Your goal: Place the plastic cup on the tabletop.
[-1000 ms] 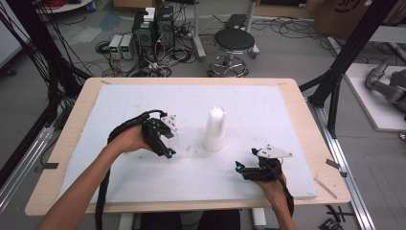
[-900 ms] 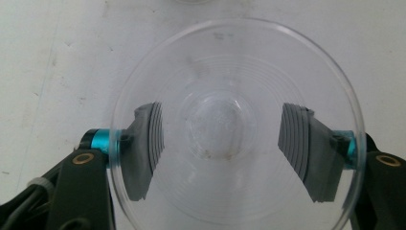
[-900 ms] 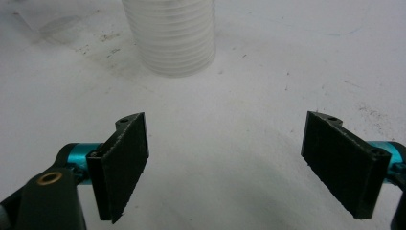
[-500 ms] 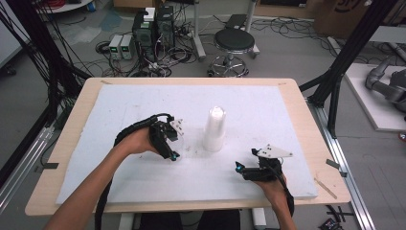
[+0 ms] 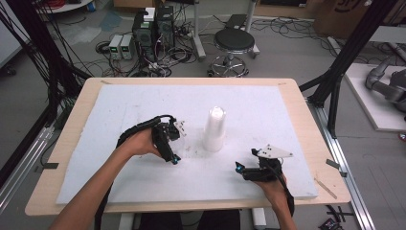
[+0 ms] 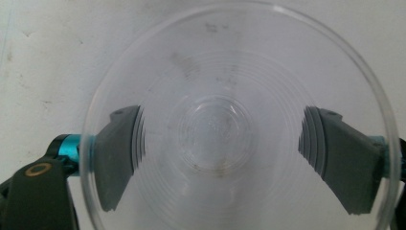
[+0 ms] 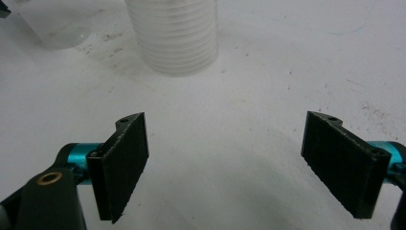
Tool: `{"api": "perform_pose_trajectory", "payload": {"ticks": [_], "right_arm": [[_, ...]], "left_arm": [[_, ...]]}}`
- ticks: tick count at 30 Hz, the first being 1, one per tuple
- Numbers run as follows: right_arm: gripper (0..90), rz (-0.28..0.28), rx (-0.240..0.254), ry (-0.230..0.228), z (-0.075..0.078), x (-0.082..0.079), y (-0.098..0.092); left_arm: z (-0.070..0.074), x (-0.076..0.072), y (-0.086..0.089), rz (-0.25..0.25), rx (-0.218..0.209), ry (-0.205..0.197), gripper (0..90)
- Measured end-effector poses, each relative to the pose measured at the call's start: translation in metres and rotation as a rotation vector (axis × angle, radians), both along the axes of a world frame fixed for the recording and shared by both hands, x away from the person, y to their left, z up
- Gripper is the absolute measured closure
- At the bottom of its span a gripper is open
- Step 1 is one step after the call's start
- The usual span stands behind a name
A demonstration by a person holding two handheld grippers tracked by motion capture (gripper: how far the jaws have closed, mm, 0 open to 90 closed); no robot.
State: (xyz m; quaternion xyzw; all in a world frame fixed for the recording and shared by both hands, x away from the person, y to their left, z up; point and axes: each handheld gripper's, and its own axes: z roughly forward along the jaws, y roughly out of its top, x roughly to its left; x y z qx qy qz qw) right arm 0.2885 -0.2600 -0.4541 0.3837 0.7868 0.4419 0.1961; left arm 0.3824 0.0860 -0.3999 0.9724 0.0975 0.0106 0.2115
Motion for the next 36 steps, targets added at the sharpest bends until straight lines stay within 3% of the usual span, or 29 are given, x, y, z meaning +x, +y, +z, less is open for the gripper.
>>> {"api": "perform_pose_trajectory", "payload": {"ticks": [7,9,12,18,23,25,32,36], "right_arm": [[16.0,0.004,0.002,-0.001,0.000,0.000,0.000],[16.1,0.004,0.003,0.000,0.000,0.000,0.000],[16.1,0.005,0.000,-0.003,0.000,0.000,0.000],[16.0,0.007,0.012,-0.001,0.000,-0.002,-0.001],[16.0,0.004,0.022,0.005,0.000,-0.002,-0.002],[16.0,0.005,0.024,0.001,0.000,-0.002,-0.003],[16.0,0.004,0.029,0.001,0.000,-0.002,-0.003],[16.0,0.007,0.025,-0.006,0.000,-0.002,-0.003]], "left_arm": [[0.002,0.000,0.007,-0.010,-0.010,0.031,12.9],[0.002,-0.001,0.017,0.003,-0.070,0.039,11.9],[-0.001,-0.002,0.032,0.030,-0.090,0.040,11.9],[-0.001,-0.013,0.066,0.062,-0.225,0.043,11.9],[-0.002,-0.031,0.092,0.090,-0.280,0.011,11.9],[-0.005,-0.040,0.102,0.108,-0.322,-0.009,11.9],[-0.019,-0.069,0.137,0.250,-0.469,-0.091,11.9],[-0.036,-0.088,0.154,0.348,-0.542,-0.150,11.9]]}}
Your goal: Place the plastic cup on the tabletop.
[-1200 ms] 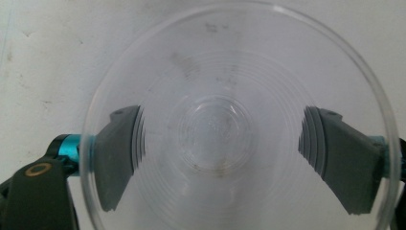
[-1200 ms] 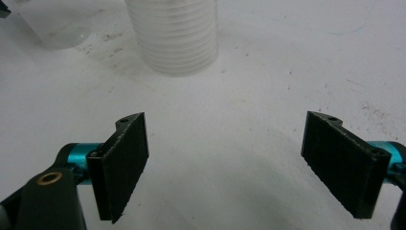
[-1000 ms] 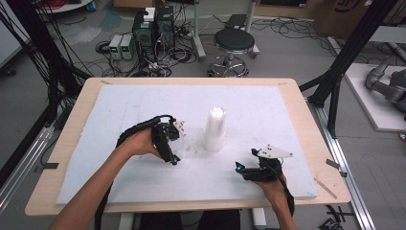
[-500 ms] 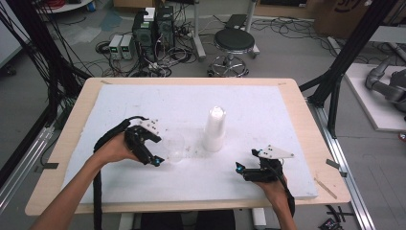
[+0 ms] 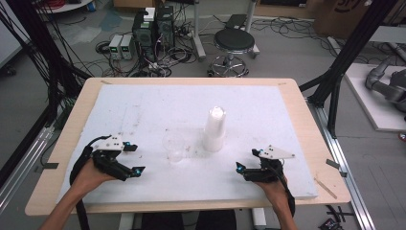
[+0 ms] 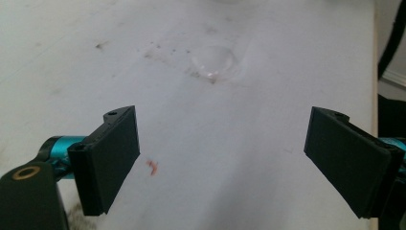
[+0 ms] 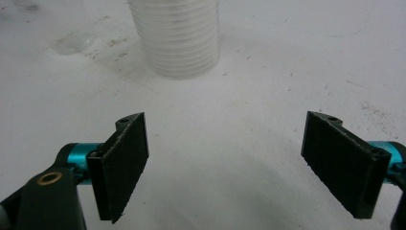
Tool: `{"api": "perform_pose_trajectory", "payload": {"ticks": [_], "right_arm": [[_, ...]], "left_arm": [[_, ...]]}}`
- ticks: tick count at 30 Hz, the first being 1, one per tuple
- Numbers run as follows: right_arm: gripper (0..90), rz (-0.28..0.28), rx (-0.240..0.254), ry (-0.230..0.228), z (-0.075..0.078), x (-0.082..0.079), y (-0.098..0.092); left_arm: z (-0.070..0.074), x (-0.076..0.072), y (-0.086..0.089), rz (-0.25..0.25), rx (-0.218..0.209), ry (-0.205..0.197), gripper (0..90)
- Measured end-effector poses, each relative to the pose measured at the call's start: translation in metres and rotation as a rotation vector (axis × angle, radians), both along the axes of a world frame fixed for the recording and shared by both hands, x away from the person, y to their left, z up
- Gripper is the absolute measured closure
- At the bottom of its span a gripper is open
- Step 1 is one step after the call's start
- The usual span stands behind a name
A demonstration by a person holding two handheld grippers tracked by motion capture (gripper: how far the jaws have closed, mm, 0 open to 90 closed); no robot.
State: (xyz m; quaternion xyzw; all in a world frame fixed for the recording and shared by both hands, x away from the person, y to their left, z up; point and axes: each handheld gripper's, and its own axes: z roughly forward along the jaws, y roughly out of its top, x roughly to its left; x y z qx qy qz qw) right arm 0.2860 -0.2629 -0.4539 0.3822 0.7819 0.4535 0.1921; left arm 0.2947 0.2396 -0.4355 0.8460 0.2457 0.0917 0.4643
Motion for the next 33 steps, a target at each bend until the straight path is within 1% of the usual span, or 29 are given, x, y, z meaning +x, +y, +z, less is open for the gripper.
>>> {"api": "perform_pose_trajectory", "payload": {"ticks": [2,3,7,9,11,13,14,15,17,20,24,33], "right_arm": [[16.0,0.003,0.001,-0.005,0.000,-0.001,0.000],[16.0,0.004,-0.001,-0.009,0.000,-0.001,0.000],[16.0,-0.006,-0.005,-0.024,0.000,-0.002,0.001],[16.0,-0.010,-0.006,-0.025,0.000,-0.003,0.001],[16.0,-0.010,-0.004,-0.022,0.000,-0.003,0.001],[16.0,-0.013,-0.005,-0.035,0.000,-0.004,0.000],[16.0,-0.018,0.001,-0.035,0.000,-0.005,0.001],[16.0,-0.016,-0.001,-0.046,0.000,-0.005,0.000],[16.1,-0.024,0.006,-0.052,0.001,-0.006,0.000],[16.0,-0.029,0.005,-0.062,0.001,-0.007,-0.001],[16.0,-0.029,0.008,-0.067,0.001,-0.008,-0.001],[16.0,-0.037,0.019,-0.081,0.001,-0.009,-0.002]], "left_arm": [[-0.008,-0.007,0.007,0.053,-0.036,-0.030,11.9],[-0.012,-0.009,0.009,0.090,-0.061,-0.042,11.8],[-0.025,-0.016,0.019,0.209,-0.122,-0.072,11.9],[-0.027,-0.017,0.021,0.245,-0.128,-0.086,11.8],[-0.026,-0.019,0.024,0.283,-0.138,-0.120,11.9],[-0.027,-0.020,0.027,0.316,-0.176,-0.134,12.0],[-0.028,-0.020,0.028,0.323,-0.181,-0.141,12.0],[-0.029,-0.020,0.028,0.334,-0.180,-0.144,12.0],[-0.032,-0.020,0.029,0.344,-0.183,-0.142,12.0],[-0.032,-0.021,0.030,0.360,-0.195,-0.159,12.1],[-0.032,-0.023,0.028,0.365,-0.189,-0.176,12.3],[-0.032,-0.024,0.028,0.371,-0.190,-0.188,12.6]]}}
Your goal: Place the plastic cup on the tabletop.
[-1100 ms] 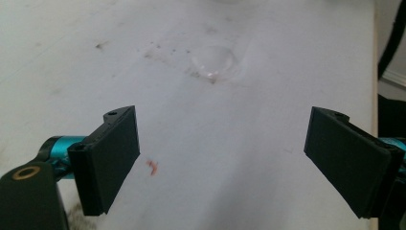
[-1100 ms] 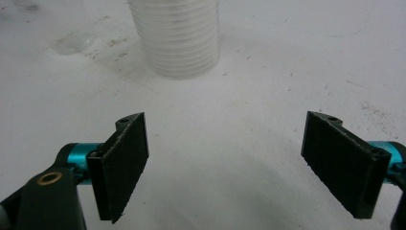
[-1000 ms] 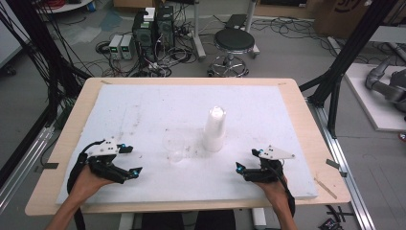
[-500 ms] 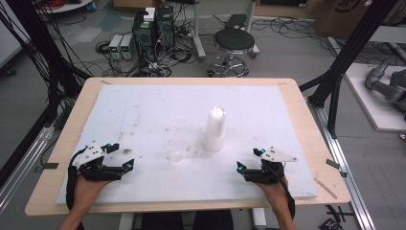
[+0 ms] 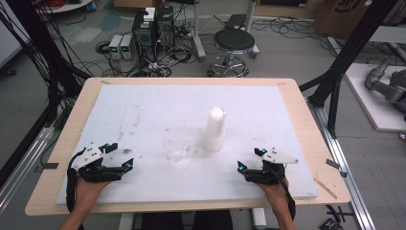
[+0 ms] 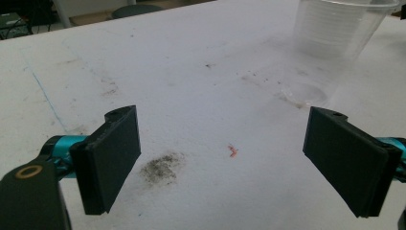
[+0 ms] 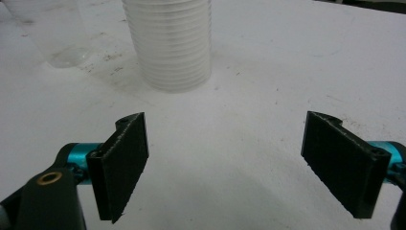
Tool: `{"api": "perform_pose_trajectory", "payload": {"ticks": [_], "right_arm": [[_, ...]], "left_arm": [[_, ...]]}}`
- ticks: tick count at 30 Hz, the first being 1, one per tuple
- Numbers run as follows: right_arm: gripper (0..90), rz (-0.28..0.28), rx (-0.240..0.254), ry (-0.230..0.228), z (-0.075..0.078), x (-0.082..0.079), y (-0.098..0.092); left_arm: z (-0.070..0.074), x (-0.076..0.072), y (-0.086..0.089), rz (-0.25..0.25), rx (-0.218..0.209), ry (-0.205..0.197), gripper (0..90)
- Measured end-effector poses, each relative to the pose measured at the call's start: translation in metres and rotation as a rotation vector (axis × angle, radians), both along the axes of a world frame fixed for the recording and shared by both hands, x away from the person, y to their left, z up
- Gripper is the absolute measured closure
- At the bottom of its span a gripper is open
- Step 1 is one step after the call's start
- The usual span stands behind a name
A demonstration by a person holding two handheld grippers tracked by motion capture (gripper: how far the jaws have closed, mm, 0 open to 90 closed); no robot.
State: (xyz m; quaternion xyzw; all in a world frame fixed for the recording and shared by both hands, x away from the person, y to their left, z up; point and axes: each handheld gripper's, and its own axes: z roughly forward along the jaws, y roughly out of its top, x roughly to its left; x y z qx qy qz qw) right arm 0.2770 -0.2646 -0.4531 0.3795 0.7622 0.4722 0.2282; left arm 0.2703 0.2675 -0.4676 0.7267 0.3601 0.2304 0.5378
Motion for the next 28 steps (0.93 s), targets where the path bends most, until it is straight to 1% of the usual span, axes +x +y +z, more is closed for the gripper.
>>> {"api": "perform_pose_trajectory", "payload": {"ticks": [7,11,19,27,28], "right_arm": [[16.0,0.001,-0.001,0.000,-0.0001,0.0007,-0.0003],[16.0,-0.001,-0.002,0.003,0.0000,0.0005,0.0002],[16.0,-0.001,-0.005,-0.003,0.0000,-0.0004,0.0005],[16.0,0.002,-0.005,-0.010,0.0000,-0.0008,0.0001],[16.0,0.001,-0.003,-0.006,0.0000,-0.0013,0.0004]], "left_arm": [[0.0003,-0.0013,-0.0003,0.015,0.001,-0.006,12.6],[0.0003,-0.0013,-0.0012,0.013,0.006,-0.004,12.6],[0.0003,-0.0021,-0.0010,0.012,-0.004,-0.001,12.6],[0.0003,-0.0029,-0.0019,0.014,0.005,-0.008,12.6],[0.0003,-0.0032,-0.0018,0.014,0.004,-0.010,12.6]]}}
